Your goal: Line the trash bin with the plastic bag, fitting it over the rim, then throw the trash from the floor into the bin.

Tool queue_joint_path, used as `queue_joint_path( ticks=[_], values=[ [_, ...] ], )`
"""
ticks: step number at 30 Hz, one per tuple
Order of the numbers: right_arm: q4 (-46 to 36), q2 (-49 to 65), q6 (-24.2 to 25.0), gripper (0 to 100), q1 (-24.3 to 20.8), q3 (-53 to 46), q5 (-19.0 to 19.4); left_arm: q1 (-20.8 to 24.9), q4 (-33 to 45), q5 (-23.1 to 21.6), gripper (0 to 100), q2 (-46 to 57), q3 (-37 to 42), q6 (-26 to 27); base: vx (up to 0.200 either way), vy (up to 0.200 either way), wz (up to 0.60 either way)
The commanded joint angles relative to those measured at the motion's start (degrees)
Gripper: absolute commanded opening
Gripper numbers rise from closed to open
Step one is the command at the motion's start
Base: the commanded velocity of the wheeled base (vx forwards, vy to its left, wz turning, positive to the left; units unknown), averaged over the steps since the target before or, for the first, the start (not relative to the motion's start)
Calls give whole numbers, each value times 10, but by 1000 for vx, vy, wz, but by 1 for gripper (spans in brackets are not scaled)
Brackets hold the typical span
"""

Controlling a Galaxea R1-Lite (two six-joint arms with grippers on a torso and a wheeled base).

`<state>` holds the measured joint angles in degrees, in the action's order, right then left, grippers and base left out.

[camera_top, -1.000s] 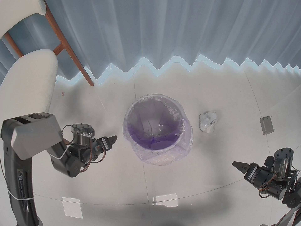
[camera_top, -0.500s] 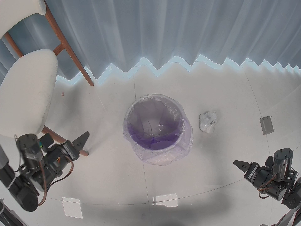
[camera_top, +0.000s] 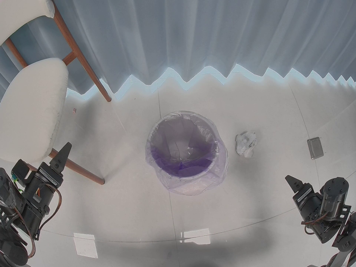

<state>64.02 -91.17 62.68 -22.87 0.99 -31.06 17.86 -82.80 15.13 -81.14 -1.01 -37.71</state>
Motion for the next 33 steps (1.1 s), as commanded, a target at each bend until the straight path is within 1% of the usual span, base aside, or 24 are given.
queue_joint_path(
  ticks=[1, 5, 6, 8, 10, 12, 13, 14, 16, 17, 18, 20, 21, 22, 23, 24, 25, 26, 27, 29, 30, 31, 32, 33],
  values=[
    [-3, 46, 0, 100, 8, -10, -9, 15, 34, 18, 100, 49, 10, -2, 0, 0, 0],
    [-21, 76, -31, 100, 40, -10, -9, 26, 65, 27, 100, 64, 10, -2, 0, 0, 0],
    [-23, 79, -45, 100, 66, -10, -8, 29, 72, 36, 100, 69, 10, -3, 0, 0, 0],
    [-24, 80, -53, 100, 89, -10, -5, 34, 77, 41, 100, 78, 10, -2, 0, 0, 0],
    [-22, 82, -60, 100, 99, -9, 16, 43, 85, 42, 100, 92, 10, -2, 0, 0, 0],
    [-19, 85, -82, 100, 109, -6, 42, 47, 104, 42, 100, 107, 10, -4, 0, 0, 0],
    [-19, 86, -85, 100, 112, -5, 45, 48, 106, 42, 100, 110, 10, -4, 0, 0, 0],
    [-18, 88, -100, 100, 127, 7, 62, 55, 122, 40, 100, 123, 10, -4, 0, 0, 0],
    [-23, 89, -118, 100, 141, 38, 86, 63, 137, 27, 100, 142, 10, -4, 0, 0, 0],
    [-27, 90, -126, 100, 146, 52, 94, 64, 137, 15, 100, 147, 10, -3, 0, 0, 0],
    [-32, 91, -136, 100, 150, 68, 108, 63, 135, -12, 100, 150, 10, 1, 0, 0, 0],
    [-58, 95, -157, 100, 155, 111, 145, 56, 141, -92, 100, 157, 6, 7, 0, 0, 0],
    [-64, 97, -158, 100, 156, 118, 152, 55, 142, -104, 100, 158, 4, 9, 0, 0, 0],
    [-116, 113, -163, 100, 155, 165, 178, 44, 145, -165, 100, 155, -13, 18, 0, 0, 0],
    [-159, 123, -164, 100, 155, 193, 193, 32, 151, -193, 100, 150, -24, 20, 0, 0, 0],
    [-159, 123, -164, 100, 155, 193, 193, 32, 151, -193, 100, 150, -24, 20, 0, 0, 0],
    [-270, 151, -164, 100, 148, 247, 217, 23, 184, -251, 100, 129, -59, 20, 0, 0, 0],
    [-297, 159, -163, 100, 143, 256, 221, 19, 198, -266, 100, 122, -70, 20, 0, 0, 0],
    [-346, 175, -162, 100, 124, 270, 226, 16, 233, -297, 100, 107, -99, 20, 0, 0, 0],
    [-369, 197, -158, 100, 94, 270, 226, 16, 290, -335, 100, 87, -136, 21, 0, 0, 0],
    [-369, 199, -158, 100, 92, 269, 226, 16, 294, -338, 100, 86, -139, 21, 0, 0, 0],
    [-369, 202, -158, 100, 86, 260, 226, 16, 328, -353, 100, 76, -160, 22, 200, 0, 0],
    [-368, 206, -161, 100, 87, 243, 226, 17, 377, -361, 100, 56, -202, 31, 200, 0, 0],
    [-367, 207, -160, 100, 90, 237, 226, 17, 399, -363, 100, 46, -223, 37, 200, 0, 0]
  ],
)
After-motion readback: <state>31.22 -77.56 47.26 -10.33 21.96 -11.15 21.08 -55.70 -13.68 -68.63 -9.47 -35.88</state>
